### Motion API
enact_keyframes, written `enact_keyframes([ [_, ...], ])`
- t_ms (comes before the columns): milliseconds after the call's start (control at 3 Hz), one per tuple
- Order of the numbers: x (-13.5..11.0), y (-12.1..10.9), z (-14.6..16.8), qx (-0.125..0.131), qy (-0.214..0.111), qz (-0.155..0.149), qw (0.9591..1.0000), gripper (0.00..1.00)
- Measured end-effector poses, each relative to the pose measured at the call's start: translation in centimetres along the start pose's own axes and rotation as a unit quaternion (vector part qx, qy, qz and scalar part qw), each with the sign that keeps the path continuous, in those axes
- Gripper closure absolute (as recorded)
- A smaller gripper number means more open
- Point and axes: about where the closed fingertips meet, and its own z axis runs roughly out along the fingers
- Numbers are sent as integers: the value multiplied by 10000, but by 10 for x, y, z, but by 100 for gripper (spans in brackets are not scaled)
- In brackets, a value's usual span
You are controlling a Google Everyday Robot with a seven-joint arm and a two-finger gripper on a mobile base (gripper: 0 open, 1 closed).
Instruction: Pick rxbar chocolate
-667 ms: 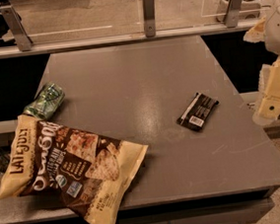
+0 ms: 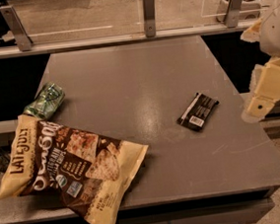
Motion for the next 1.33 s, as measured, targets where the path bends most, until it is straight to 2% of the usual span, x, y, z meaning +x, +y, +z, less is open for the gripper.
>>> enact_keyframes([
  [333,-25,-2,28,103,-529,58,9985,0],
  [667,-43,-6,66,-7,-863,288,9958,0],
  [1000,-47,-10,99,-104,-1012,572,9932,0],
  [1333,-44,-18,122,-121,-996,821,9916,0],
])
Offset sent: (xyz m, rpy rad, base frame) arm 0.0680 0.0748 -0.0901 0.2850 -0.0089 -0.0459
